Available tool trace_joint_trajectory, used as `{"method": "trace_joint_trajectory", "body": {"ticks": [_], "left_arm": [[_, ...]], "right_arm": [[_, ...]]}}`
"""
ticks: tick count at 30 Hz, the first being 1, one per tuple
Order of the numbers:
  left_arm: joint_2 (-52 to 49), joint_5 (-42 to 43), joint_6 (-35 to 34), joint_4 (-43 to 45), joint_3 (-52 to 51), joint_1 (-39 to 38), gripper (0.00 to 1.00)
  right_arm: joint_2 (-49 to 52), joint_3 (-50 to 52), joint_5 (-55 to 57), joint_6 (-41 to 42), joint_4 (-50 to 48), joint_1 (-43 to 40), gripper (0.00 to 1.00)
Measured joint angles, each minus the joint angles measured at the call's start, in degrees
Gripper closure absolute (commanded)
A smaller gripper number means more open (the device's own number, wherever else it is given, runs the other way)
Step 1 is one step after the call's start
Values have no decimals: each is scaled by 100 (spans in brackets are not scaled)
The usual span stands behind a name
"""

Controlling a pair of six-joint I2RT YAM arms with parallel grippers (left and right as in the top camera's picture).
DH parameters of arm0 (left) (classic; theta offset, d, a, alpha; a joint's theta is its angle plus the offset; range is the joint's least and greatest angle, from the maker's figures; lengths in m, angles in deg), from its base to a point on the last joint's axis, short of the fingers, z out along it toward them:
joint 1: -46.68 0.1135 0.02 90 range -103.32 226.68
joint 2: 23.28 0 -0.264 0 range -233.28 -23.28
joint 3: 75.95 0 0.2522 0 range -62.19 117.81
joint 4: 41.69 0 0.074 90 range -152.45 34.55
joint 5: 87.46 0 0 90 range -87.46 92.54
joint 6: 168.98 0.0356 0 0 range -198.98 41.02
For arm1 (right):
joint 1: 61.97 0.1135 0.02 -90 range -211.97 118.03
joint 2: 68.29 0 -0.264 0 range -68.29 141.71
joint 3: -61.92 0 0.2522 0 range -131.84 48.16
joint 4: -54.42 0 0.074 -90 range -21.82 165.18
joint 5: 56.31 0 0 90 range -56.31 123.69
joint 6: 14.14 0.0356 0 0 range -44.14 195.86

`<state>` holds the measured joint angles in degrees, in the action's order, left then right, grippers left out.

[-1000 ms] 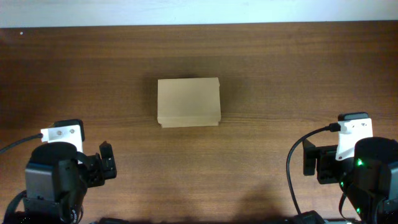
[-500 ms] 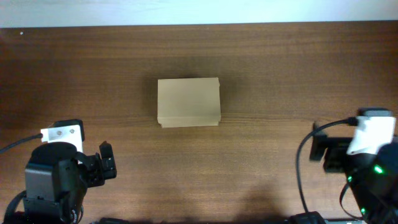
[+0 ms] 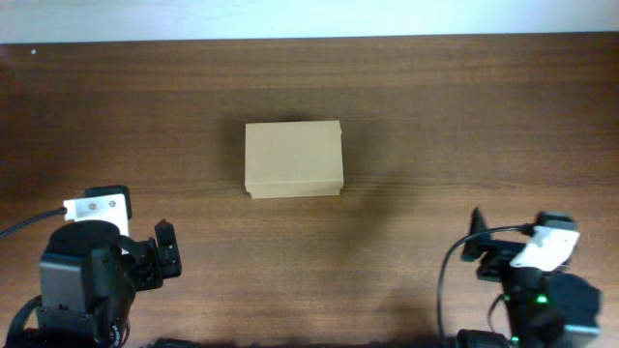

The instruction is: Pack container

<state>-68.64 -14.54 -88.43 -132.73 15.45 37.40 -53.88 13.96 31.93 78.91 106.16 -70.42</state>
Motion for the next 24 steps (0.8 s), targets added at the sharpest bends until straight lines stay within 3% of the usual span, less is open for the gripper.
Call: {"method": "trace_joint_trajectory", "body": {"ticks": [6, 11, 24], "left_arm": [[0, -31, 0, 0, -4, 0, 1], [0, -33, 0, 2, -4, 0, 0], [0, -33, 0, 2, -7, 0, 1]], "right_arm": [[-782, 1698, -258, 0, -946, -4, 1], [-1311, 2518, -323, 0, -1257, -4, 1], [-1351, 2629, -356, -2, -1300, -4, 1]]}}
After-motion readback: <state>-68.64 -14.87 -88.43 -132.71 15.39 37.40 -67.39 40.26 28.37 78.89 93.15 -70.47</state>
